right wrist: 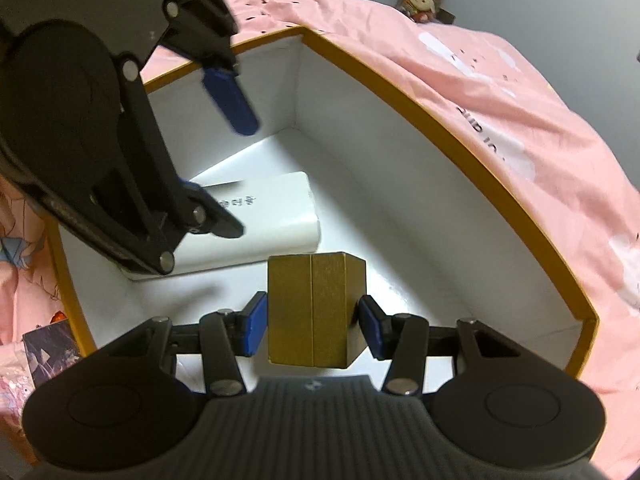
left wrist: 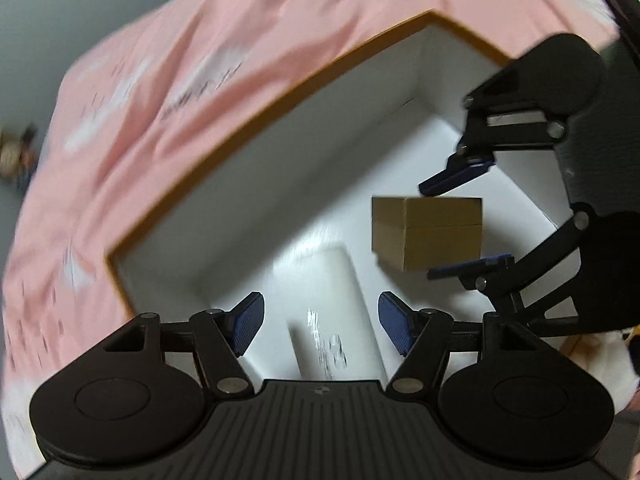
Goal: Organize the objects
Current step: 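Lower the white case into the orange box with the left gripper while the right gripper holds the gold box, then open the left gripper to release the white case inside the box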
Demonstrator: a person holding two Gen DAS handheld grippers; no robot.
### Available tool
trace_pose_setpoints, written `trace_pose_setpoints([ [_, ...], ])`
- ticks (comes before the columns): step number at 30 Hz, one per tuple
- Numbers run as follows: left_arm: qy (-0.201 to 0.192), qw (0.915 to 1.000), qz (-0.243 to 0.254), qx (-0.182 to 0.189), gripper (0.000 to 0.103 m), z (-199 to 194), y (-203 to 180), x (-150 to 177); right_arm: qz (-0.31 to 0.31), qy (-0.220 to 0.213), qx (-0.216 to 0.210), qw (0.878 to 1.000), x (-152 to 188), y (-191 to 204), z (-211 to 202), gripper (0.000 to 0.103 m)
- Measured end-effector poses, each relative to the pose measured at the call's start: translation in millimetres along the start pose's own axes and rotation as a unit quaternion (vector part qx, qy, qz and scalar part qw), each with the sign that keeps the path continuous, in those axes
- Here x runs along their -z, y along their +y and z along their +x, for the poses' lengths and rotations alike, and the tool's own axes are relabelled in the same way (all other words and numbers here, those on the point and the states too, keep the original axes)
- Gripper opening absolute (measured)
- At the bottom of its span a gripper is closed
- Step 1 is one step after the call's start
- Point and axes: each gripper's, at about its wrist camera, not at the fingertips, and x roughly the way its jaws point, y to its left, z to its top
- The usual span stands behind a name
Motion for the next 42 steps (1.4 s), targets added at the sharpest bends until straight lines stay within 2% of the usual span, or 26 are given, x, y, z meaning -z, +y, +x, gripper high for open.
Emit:
trace_pose_setpoints([
  [5,-0.024,0.9949,0.098,-0.005,0.075,15,-17,-16,0.017,0.006,0.002,1.000,4,-13,-3,0.051],
  [10,-0.019,0.9857,0.167,-0.008,0.072,42,-26,-24,0.030,0.012,0.002,0.999,8,-21,0,0.051],
  [12,-0.008,0.9836,0.180,-0.009,0.066,52,-28,-26,0.035,0.015,0.000,0.999,9,-23,2,0.051],
  [14,0.008,0.9828,0.185,-0.005,0.052,60,-27,-28,0.039,0.017,-0.003,0.999,10,-24,4,0.051],
  [16,0.026,0.9822,0.186,0.001,0.042,67,-25,-27,0.042,0.018,-0.006,0.999,9,-28,9,0.051],
  [19,0.038,0.9826,0.182,0.007,0.036,70,-24,-25,0.047,0.018,-0.009,0.999,8,-29,12,0.051],
  [25,0.071,0.9848,0.157,-0.018,0.036,74,-13,-22,0.052,0.009,-0.017,0.998,6,-30,18,0.051],
  [29,0.126,0.9822,0.132,-0.045,0.037,82,-3,-18,0.045,0.001,-0.025,0.999,3,-28,20,0.051],
  [30,0.128,0.9831,0.125,-0.039,0.037,82,0,-18,0.043,0.001,-0.024,0.999,3,-27,20,0.051],
  [38,0.108,0.9877,0.108,-0.035,0.038,82,0,-13,0.033,-0.010,-0.019,0.999,1,-22,19,0.050],
  [42,0.046,0.9976,0.051,-0.004,0.038,56,13,-9,0.012,-0.034,-0.018,0.999,-4,-14,10,0.050],
])
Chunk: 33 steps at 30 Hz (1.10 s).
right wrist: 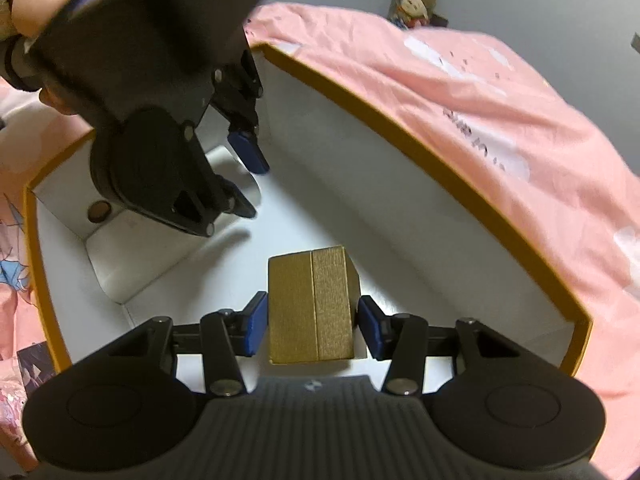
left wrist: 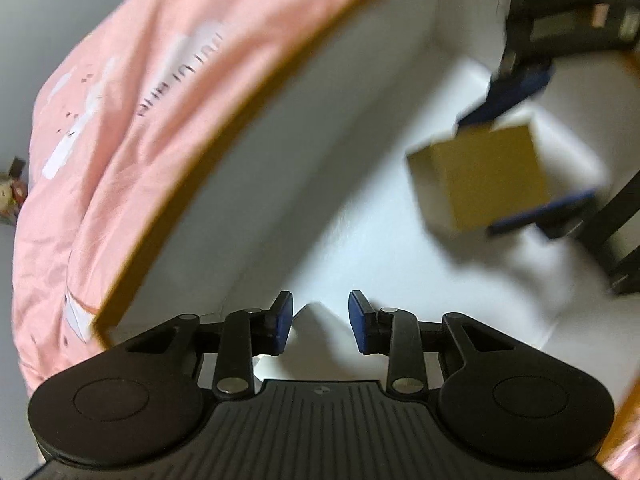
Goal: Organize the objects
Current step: 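Open the left gripper to release the white case inside the box, then lower the gold box beside the white case and open the right gripper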
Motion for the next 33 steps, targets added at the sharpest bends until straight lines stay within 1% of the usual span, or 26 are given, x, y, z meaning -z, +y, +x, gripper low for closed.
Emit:
trace_pose_setpoints([
  [2,-0.038,0.9987,-0.029,0.017,0.038,-23,9,1,-0.018,-0.010,0.003,1.000,-4,5,-1,0.050],
  [4,-0.067,0.9962,-0.051,0.023,0.038,-43,14,8,-0.046,-0.023,0.013,0.999,-10,12,-2,0.050],
  [7,-0.099,0.9924,-0.072,0.013,0.038,-70,25,15,-0.096,-0.045,0.026,0.994,-19,24,-1,0.050],
  [8,-0.106,0.9913,-0.078,0.008,0.038,-76,41,17,-0.112,-0.052,0.030,0.992,-22,28,-1,0.050],
  [10,-0.113,0.9895,-0.090,0.000,0.038,-85,52,19,-0.149,-0.068,0.037,0.986,-29,37,0,0.050],
  [11,-0.115,0.9887,-0.097,-0.004,0.038,-95,49,20,-0.166,-0.075,0.041,0.982,-32,41,2,0.050],
  [12,-0.116,0.9875,-0.107,-0.006,0.038,-95,61,33,-0.185,-0.081,0.045,0.978,-35,46,3,0.050],
  [14,-0.112,0.9851,-0.130,-0.008,0.038,-107,62,35,-0.221,-0.091,0.053,0.970,-40,55,7,0.050],
  [16,-0.105,0.9827,-0.153,-0.005,0.038,-105,70,41,-0.248,-0.096,0.058,0.962,-46,61,13,0.050],
  [18,-0.098,0.9807,-0.169,-0.003,0.038,-98,80,48,-0.266,-0.096,0.058,0.957,-52,65,18,0.050],
  [21,-0.091,0.9784,-0.186,0.007,0.036,-84,86,55,-0.275,-0.092,0.048,0.956,-64,63,30,0.050],
  [23,-0.089,0.9771,-0.192,0.018,0.032,-81,86,60,-0.278,-0.090,0.041,0.955,-68,62,34,0.050],
  [29,-0.083,0.9767,-0.196,0.028,0.023,-74,88,68,-0.294,-0.081,0.025,0.952,-79,58,51,0.050],
  [31,-0.085,0.9758,-0.199,0.032,0.023,-72,89,69,-0.301,-0.072,0.026,0.951,-82,59,56,0.050],
  [32,-0.086,0.9755,-0.200,0.033,0.022,-71,89,70,-0.304,-0.068,0.028,0.950,-82,59,57,0.047],
  [33,-0.086,0.9755,-0.199,0.033,0.022,-70,89,70,-0.308,-0.066,0.036,0.948,-83,59,58,0.047],
])
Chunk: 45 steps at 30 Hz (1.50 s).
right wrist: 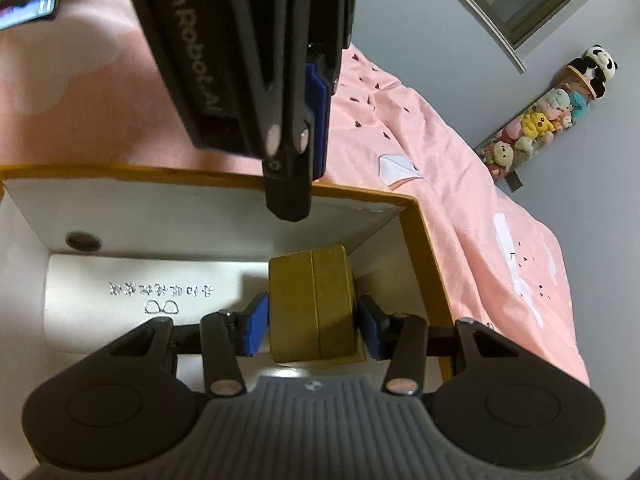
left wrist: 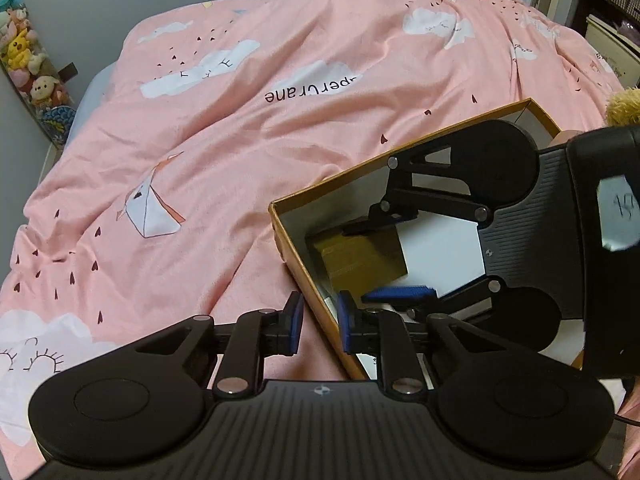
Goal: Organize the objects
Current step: 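Lower the gold box beside the white case and open the right gripper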
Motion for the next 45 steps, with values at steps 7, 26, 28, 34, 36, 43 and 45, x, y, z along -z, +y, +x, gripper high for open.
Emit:
trace_pose_setpoints([
  [7,0.002,1.0000,0.001,0.001,0.021,2,0,2,0.016,0.019,0.034,0.999,-1,-15,0,0.048],
  [26,0.000,1.0000,-0.004,0.003,0.014,3,-3,3,0.080,0.066,0.000,0.995,5,-7,22,0.009],
  [28,0.000,1.0000,-0.004,0.002,0.014,4,-3,3,0.084,0.063,-0.001,0.994,4,-4,18,0.009],
  [34,-0.005,0.9999,-0.009,0.003,0.014,1,-3,4,0.087,0.070,0.004,0.994,5,-1,18,0.009],
  [36,-0.011,0.9999,-0.009,0.001,0.014,-4,-4,5,0.093,0.071,0.010,0.993,5,-2,15,0.009],
  [43,-0.037,0.9992,-0.012,-0.003,0.015,-35,-14,7,0.169,0.090,0.038,0.981,5,-15,-10,0.009],
  [45,-0.044,0.9989,-0.014,-0.006,0.015,-43,-19,8,0.200,0.091,0.039,0.975,7,-18,-22,0.010],
])
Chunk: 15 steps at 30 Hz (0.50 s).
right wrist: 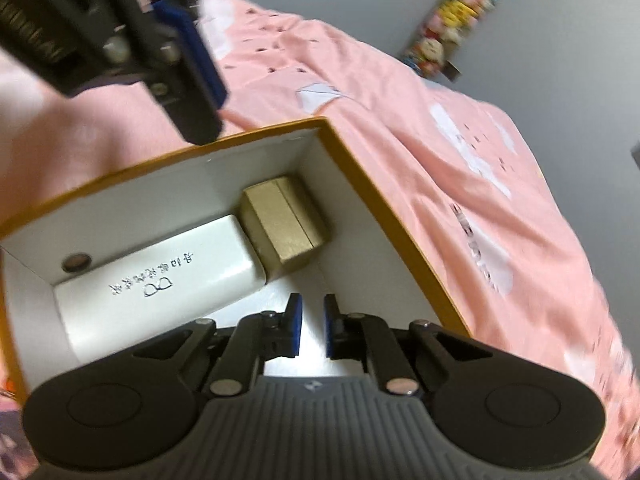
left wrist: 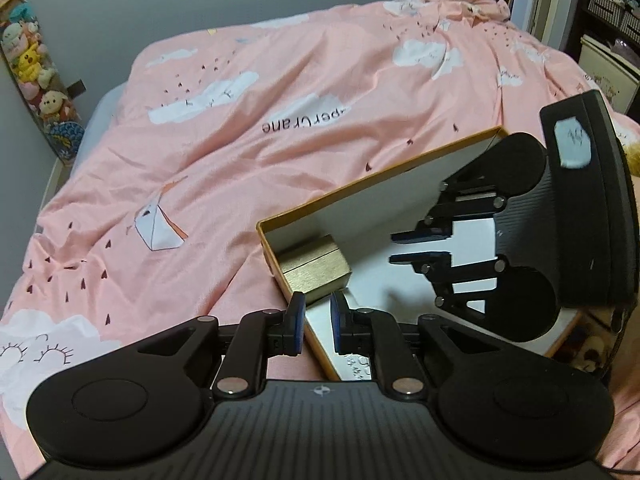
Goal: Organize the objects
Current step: 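Lower the gold box beside the white case and open the right gripper, then grasp the black case with the left gripper while the right gripper moves to the card box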
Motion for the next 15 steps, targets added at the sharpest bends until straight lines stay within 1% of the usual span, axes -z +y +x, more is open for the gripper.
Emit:
trace_pose_setpoints([
  [4,-0.015,0.9999,0.002,0.004,0.015,-21,-14,5,0.062,-0.003,0.001,0.998,13,-4,-30,0.010],
  [7,-0.028,0.9995,-0.003,0.014,0.015,-37,-27,13,0.114,-0.002,0.011,0.993,28,-7,-53,0.011],
  [9,-0.035,0.9990,-0.013,0.026,0.015,-45,-36,21,0.158,-0.002,0.017,0.987,41,-11,-67,0.020],
  [12,-0.044,0.9975,-0.029,0.047,0.015,-55,-50,35,0.216,-0.003,0.026,0.976,61,-13,-87,0.020],
  [15,-0.052,0.9951,-0.051,0.067,0.015,-61,-62,49,0.259,-0.012,0.032,0.965,82,-8,-110,0.020],
])
